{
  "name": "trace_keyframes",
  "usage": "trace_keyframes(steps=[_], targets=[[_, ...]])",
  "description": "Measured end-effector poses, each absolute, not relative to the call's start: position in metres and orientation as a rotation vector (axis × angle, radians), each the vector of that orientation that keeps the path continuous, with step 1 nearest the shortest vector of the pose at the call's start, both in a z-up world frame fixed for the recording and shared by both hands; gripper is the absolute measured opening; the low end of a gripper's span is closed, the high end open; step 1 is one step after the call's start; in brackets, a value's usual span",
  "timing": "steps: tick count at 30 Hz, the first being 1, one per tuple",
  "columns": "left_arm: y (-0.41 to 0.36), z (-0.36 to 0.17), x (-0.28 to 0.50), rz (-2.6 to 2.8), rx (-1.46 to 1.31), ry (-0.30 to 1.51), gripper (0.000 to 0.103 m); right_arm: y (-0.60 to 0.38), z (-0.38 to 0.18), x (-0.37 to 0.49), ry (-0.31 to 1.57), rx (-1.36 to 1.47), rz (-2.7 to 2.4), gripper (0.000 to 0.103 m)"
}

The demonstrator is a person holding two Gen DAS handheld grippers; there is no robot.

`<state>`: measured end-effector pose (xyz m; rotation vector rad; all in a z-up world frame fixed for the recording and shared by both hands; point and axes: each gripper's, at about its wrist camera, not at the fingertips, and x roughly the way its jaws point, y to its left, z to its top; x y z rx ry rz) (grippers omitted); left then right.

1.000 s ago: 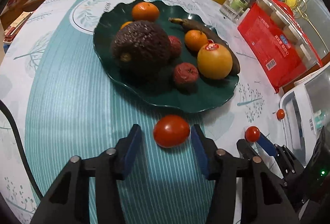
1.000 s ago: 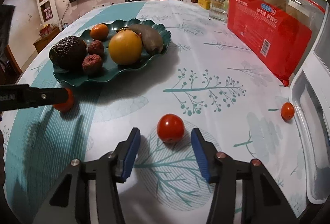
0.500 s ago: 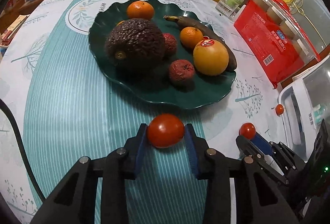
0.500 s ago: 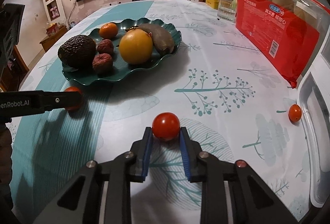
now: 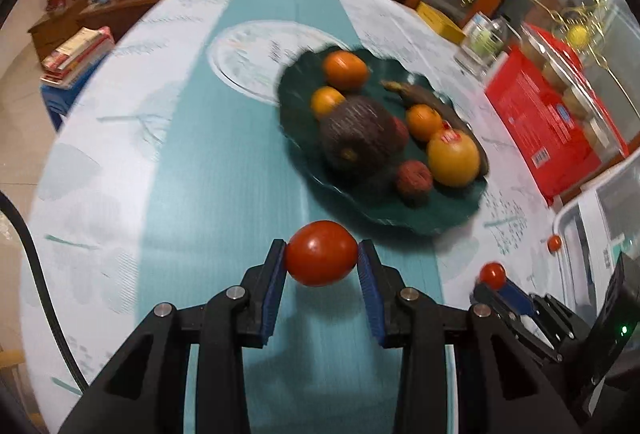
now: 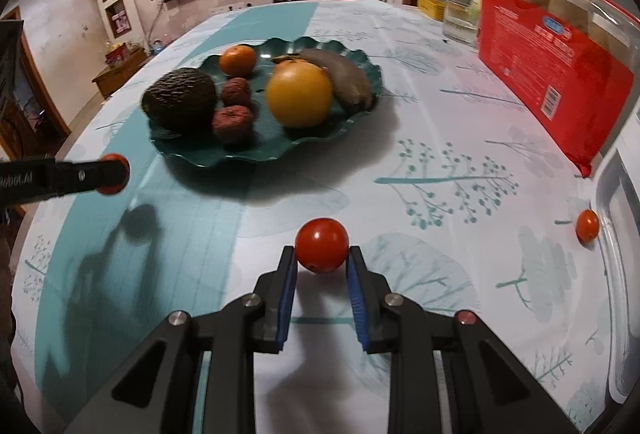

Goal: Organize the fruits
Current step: 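Carry both cherry tomatoes onto the green plate and open both tools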

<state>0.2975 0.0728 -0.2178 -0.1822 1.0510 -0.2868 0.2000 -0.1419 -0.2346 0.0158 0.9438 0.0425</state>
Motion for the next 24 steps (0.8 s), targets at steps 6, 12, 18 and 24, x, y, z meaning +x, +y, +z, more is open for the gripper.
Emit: trace_keyframes(steps=[6,12,18,24], targets=[[0.099,-0.204,0.321,-0.223,-0.168,0.991,0.034,-0.125,-0.225,0.213,0.907,-0.016,0.099,0.025],[0.104,-0.192,0.350,-0.224,-0.113,0.931,0.034,-0.112,-0.214,0.234,0.870,-0.046,0.137,0.025],[0.092,-0.181,0.374,-0.249,-0.088,0.885,0.034,-0.106,-0.216,0.245,0.882,-0.065,0.158,0.025],[0.075,-0.178,0.386,-0.280,-0.094,0.882,0.034,-0.103,-0.216,0.250,0.884,-0.073,0.162,0.025]])
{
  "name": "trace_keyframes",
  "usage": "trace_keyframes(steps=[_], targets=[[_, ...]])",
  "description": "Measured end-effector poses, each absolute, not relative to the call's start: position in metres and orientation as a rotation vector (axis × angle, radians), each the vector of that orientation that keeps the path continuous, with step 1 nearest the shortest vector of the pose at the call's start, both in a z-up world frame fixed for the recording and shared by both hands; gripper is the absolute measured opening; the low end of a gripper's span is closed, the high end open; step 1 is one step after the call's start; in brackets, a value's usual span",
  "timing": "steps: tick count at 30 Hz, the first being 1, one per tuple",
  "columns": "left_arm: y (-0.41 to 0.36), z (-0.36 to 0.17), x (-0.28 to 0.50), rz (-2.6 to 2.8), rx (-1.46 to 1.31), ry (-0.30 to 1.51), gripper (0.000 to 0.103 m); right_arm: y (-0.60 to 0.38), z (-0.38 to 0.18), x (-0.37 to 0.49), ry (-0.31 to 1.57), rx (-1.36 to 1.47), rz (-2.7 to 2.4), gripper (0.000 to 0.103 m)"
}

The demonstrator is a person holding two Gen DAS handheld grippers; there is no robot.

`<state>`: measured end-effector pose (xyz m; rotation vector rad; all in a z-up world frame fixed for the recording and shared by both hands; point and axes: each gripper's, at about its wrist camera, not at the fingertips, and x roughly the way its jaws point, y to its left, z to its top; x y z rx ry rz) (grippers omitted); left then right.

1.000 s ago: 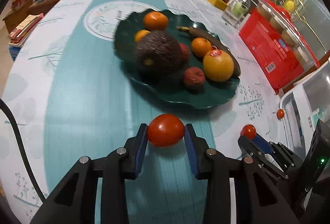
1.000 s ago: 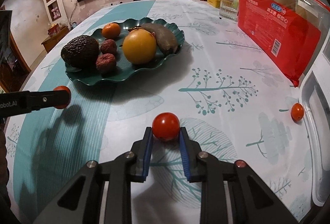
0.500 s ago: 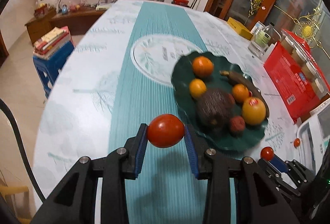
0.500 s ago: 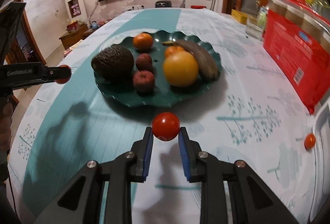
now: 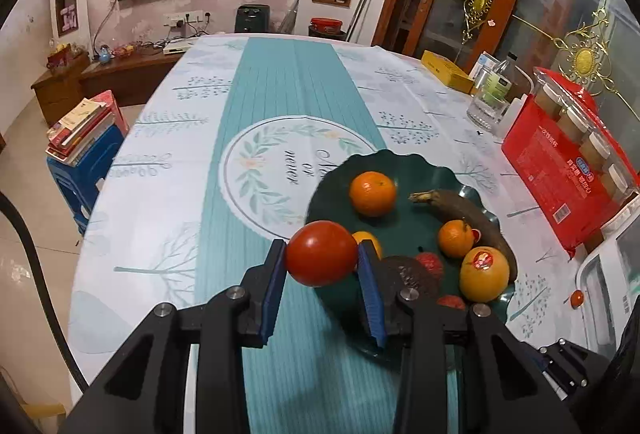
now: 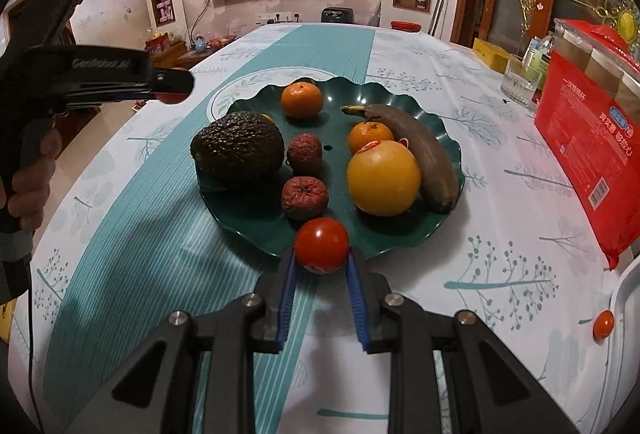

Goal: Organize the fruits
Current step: 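Carry both cherry tomatoes onto the green plate and open both tools, then move the right tool to the cherry tomato beside the white appliance and grasp it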

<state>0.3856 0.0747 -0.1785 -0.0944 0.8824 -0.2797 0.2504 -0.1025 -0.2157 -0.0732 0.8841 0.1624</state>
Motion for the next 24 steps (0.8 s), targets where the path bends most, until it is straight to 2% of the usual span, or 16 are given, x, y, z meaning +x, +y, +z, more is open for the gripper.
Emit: trace_keyframes(steps=[5,7,8,9,14,18,24], targets=[[0.064,-0.180,0.386,-0.297,-0.092,0.894,0.037,-0.103,-0.214,0.256,0.880,-0.068,0.163,0.026],[0.061,-0.178,0.383,-0.294,-0.078,0.891,0.046,-0.103,-0.214,0.258,0.887,-0.070,0.156,0.027],[0.060,-0.177,0.380,-0.287,-0.075,0.891,0.055,-0.103,-0.214,0.258,0.892,-0.066,0.154,0.029],[0.060,-0.175,0.378,-0.284,-0.076,0.889,0.059,-0.104,-0.212,0.258,0.898,-0.056,0.151,0.030],[0.064,-0.163,0.356,-0.277,-0.085,0.908,0.066,-0.110,-0.199,0.252,0.883,-0.022,0.116,0.044],[0.068,-0.154,0.332,-0.276,-0.111,0.926,0.075,-0.119,-0.180,0.238,0.864,0.010,0.070,0.049],[0.070,-0.142,0.291,-0.299,-0.142,0.952,0.082,-0.141,-0.163,0.206,0.848,0.079,-0.042,0.056]])
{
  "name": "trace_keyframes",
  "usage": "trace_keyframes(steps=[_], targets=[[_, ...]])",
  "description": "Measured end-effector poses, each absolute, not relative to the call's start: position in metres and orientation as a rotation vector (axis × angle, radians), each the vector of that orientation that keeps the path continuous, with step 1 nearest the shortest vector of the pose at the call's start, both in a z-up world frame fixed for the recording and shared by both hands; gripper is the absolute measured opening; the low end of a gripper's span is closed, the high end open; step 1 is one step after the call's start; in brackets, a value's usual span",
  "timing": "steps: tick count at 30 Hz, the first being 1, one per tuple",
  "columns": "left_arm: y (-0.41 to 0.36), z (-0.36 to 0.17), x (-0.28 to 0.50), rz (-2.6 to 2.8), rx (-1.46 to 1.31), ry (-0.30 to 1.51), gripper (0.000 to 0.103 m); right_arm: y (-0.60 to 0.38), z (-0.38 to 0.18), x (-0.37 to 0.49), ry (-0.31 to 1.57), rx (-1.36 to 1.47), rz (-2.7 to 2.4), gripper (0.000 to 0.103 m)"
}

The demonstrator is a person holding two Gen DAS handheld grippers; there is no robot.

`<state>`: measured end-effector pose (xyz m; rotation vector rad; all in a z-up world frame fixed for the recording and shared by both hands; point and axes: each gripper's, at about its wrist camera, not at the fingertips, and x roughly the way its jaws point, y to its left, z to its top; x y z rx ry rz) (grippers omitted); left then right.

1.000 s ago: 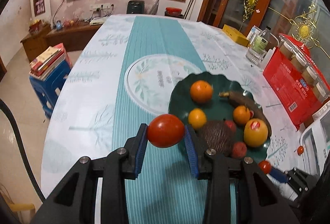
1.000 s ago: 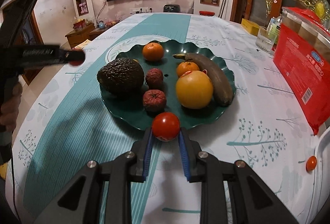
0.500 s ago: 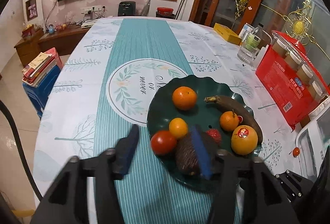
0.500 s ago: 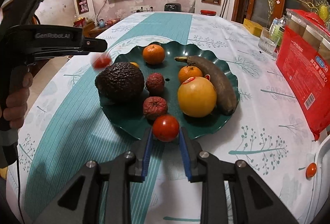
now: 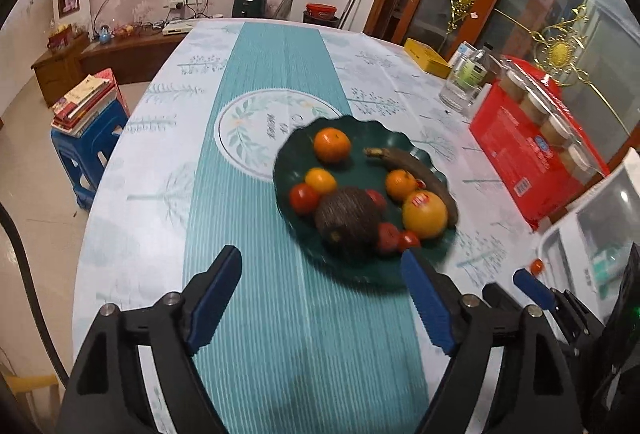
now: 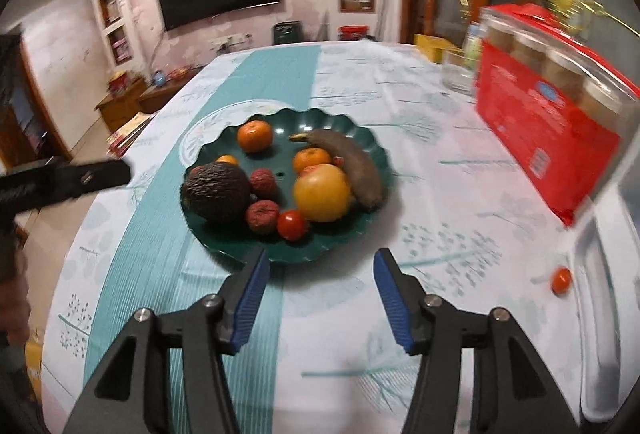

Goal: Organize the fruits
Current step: 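Move the right tool to the cherry tomato beside the white appliance and grasp it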

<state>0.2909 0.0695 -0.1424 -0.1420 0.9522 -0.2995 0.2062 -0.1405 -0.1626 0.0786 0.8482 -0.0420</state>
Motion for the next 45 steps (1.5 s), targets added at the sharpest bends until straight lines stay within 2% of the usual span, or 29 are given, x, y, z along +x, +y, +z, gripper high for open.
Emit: trace_keyframes(steps=[12,20,34,45], targets=[[0.051,-0.150,0.217,-0.368,-0.134,1.036,0.088,-0.201,-0.152,0.137,0.819,0.256,-0.368,0.057],[0.032,-0.172,0.191,-0.369,-0.093,1.113,0.088,-0.231,-0.142,0.116,0.684,0.246,-0.575,0.061],[0.007,-0.169,0.207,-0.290,-0.059,1.104,0.088,-0.281,-0.179,0.166,0.736,0.345,-0.828,0.062],[-0.010,-0.186,0.224,-0.196,-0.074,1.158,0.088,-0.303,-0.219,0.207,0.820,0.339,-0.891,0.062]])
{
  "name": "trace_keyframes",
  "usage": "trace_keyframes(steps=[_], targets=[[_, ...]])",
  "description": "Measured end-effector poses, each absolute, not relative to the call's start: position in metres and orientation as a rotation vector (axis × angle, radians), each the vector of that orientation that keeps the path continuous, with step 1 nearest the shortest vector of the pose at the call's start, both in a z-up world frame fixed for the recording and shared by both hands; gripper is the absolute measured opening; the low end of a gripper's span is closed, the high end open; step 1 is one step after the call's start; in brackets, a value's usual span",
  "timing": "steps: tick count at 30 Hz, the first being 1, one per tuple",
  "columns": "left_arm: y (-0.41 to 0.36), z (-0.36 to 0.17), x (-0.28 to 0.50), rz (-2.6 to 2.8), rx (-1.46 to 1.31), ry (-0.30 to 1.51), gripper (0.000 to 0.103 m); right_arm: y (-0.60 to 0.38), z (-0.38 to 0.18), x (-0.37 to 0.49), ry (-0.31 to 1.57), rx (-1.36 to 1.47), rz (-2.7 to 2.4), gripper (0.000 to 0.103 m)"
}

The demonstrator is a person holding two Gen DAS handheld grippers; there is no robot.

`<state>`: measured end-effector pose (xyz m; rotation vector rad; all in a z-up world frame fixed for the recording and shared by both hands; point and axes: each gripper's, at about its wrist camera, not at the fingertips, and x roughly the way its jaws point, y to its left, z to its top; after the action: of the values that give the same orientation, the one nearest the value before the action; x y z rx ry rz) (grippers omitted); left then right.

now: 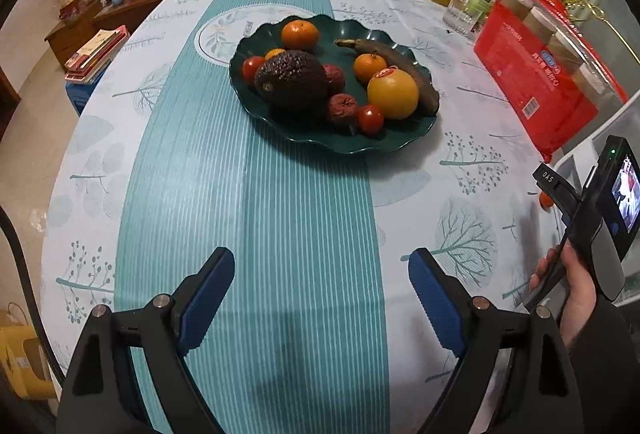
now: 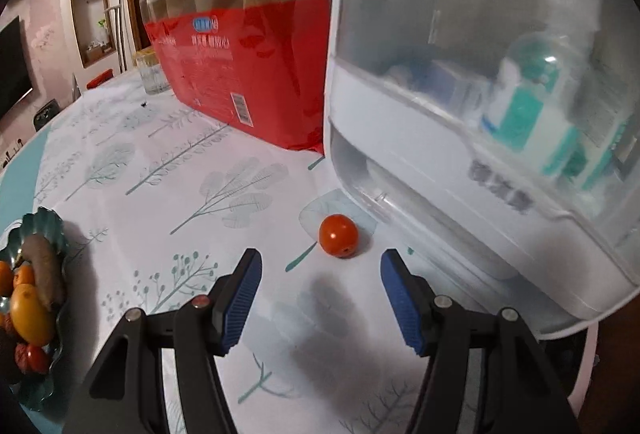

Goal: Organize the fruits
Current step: 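Move the right tool to the cherry tomato beside the white appliance and grasp it, then carry the cherry tomato onto the green plate and open the right tool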

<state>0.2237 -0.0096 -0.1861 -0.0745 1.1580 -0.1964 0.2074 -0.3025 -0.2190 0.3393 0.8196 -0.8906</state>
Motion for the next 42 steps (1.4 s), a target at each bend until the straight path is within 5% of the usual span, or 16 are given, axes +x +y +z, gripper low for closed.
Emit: trace_keyframes(steps=[20,24,28,42], targets=[[-0.040,-0.201,0.239,-0.207,-0.026,1.205,0.088,-0.338,-0.247,0.228,0.869,0.343,-0.859,0.062],[-0.040,-0.201,0.241,-0.198,-0.029,1.204,0.088,-0.340,-0.247,0.229,0.863,0.338,-0.817,0.051],[-0.038,-0.198,0.243,-0.189,-0.037,1.194,0.088,-0.342,-0.245,0.231,0.867,0.351,-0.771,0.026],[-0.015,-0.189,0.239,-0.115,-0.115,1.155,0.088,-0.324,-0.241,0.252,0.906,0.389,-0.576,0.025]])
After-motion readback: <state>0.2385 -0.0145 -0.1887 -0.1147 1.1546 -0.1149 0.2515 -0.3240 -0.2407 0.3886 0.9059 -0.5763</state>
